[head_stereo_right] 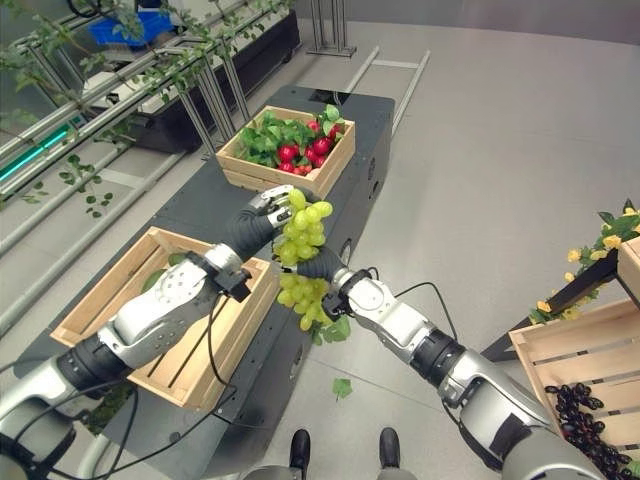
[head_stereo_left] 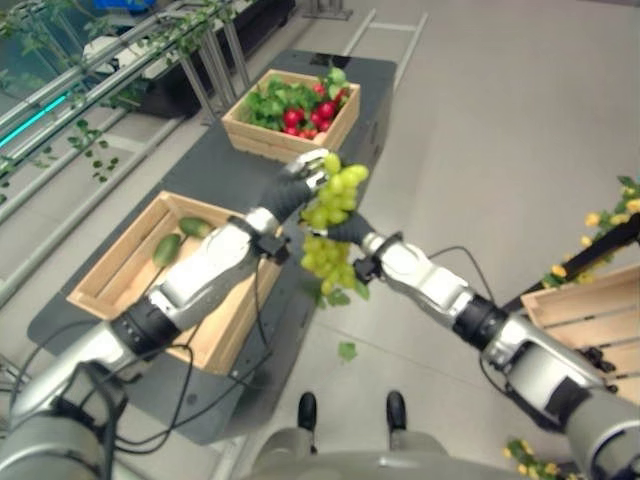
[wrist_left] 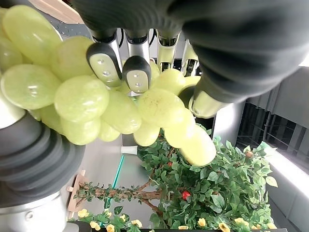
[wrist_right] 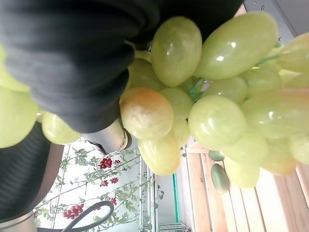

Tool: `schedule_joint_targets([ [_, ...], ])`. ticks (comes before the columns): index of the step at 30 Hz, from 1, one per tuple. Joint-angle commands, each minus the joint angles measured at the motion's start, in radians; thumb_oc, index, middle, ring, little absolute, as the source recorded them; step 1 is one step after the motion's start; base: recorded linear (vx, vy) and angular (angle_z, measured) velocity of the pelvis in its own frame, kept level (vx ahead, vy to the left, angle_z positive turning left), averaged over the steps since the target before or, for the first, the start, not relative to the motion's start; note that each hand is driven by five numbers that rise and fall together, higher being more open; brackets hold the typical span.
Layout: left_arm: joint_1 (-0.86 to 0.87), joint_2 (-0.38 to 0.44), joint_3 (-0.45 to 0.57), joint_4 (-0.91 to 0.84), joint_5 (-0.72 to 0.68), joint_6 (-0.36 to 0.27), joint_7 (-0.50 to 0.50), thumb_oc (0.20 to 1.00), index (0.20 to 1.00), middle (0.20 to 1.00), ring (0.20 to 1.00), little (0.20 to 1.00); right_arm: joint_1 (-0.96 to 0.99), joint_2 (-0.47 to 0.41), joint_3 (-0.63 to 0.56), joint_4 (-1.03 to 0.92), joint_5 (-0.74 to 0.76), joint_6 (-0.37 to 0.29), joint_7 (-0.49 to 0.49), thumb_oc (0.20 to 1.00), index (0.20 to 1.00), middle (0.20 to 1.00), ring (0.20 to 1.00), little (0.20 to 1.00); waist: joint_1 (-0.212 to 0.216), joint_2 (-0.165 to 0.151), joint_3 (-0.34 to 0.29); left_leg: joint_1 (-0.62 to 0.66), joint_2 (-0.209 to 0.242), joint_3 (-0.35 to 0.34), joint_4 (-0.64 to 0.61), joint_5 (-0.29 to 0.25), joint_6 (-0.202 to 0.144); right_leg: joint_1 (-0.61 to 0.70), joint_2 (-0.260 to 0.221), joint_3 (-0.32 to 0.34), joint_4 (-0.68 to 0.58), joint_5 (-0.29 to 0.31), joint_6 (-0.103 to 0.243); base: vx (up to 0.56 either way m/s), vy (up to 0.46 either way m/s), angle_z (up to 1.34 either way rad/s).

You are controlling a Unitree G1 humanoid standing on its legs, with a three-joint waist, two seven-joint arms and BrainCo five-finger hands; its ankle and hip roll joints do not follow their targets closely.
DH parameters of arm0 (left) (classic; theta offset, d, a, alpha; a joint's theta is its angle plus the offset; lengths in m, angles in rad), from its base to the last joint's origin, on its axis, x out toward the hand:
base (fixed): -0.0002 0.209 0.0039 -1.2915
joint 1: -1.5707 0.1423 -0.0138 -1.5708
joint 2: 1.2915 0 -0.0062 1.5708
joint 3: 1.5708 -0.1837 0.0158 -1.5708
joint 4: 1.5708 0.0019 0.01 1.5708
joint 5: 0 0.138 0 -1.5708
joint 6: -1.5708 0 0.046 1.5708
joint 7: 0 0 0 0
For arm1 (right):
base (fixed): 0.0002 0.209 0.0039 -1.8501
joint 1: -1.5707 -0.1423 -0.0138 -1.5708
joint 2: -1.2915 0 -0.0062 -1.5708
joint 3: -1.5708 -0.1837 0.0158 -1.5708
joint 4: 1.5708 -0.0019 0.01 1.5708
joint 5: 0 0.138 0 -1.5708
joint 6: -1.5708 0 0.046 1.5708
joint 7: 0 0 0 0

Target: Pick up the fruits from the basket on one side to the basket on the other side

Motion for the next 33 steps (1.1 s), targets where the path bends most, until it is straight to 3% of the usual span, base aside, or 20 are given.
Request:
schedule_joint_targets([
  [1,-0.055,-0.066,0.049,0.015,0.005,-0.056,0.000,1.000,1.000,1.000,1.000,1.000,-0.005,0.083,-0.036,0.023,-0.032,-0.037,0.001,0.200,0.200,0.200,0.200,0.200,0.029,-0.045,-0.044,-0.033,-0.066,-0.020,0.038,-0.061,0.043,-0.011,0.019,-0.001,0.063,-0.112,0.021,0.02,-0.001,0.03],
  [14,0.079,-0.115,0.200,0.002,0.059,-0.063,0.019,1.000,1.000,1.000,1.000,1.000,0.072,0.067,-0.103,-0.032,-0.071,-0.039,0.018,0.200,0.200,0.200,0.200,0.200,0.034,-0.052,-0.057,-0.016,-0.065,-0.022,0.028,-0.069,0.045,0.005,0.021,-0.005,0.057,-0.121,0.019,0.01,0.000,0.00],
  [21,0.271,-0.151,0.374,-0.056,0.090,-0.076,0.033,1.000,1.000,1.000,1.000,1.000,0.118,0.061,-0.166,-0.072,-0.099,-0.037,0.016,0.200,0.200,0.200,0.200,0.200,0.047,-0.059,-0.060,-0.006,-0.067,-0.024,0.023,-0.073,0.046,0.018,0.020,-0.008,0.052,-0.125,0.017,0.00,0.000,0.00],
  [25,0.399,-0.174,0.475,-0.089,0.117,-0.072,0.036,1.000,1.000,1.000,1.000,1.000,0.164,0.017,-0.220,-0.156,-0.103,-0.033,0.021,0.200,0.200,0.200,0.200,0.200,0.052,-0.065,-0.063,-0.002,-0.065,-0.026,0.022,-0.076,0.047,0.023,0.019,-0.010,0.050,-0.127,0.017,0.01,0.002,0.02],
  [29,0.599,-0.252,0.637,-0.089,0.229,-0.062,0.051,1.000,1.000,1.000,1.000,1.000,0.251,-0.056,-0.335,-0.276,-0.126,-0.041,0.031,0.200,0.200,0.200,0.200,0.200,0.060,-0.079,-0.064,0.004,-0.066,-0.027,0.018,-0.081,0.050,0.028,0.016,-0.016,0.048,-0.131,0.017,0.01,0.004,0.03],
  [31,0.643,-0.275,0.664,-0.090,0.242,-0.058,0.051,1.000,1.000,1.000,1.000,1.000,0.278,-0.069,-0.360,-0.301,-0.133,-0.040,0.031,0.200,0.200,0.200,0.200,0.200,0.061,-0.081,-0.066,0.005,-0.067,-0.028,0.018,-0.084,0.051,0.030,0.015,-0.017,0.048,-0.132,0.017,0.02,0.007,0.04],
  [33,0.756,-0.342,0.736,-0.019,0.325,-0.044,0.063,1.000,1.000,1.000,1.000,1.000,0.342,-0.106,-0.438,-0.352,-0.155,-0.046,0.032,0.200,0.200,0.200,0.200,0.200,0.069,-0.093,-0.065,0.009,-0.068,-0.030,0.016,-0.087,0.054,0.033,0.011,-0.023,0.047,-0.131,0.021,0.02,0.006,0.02],
])
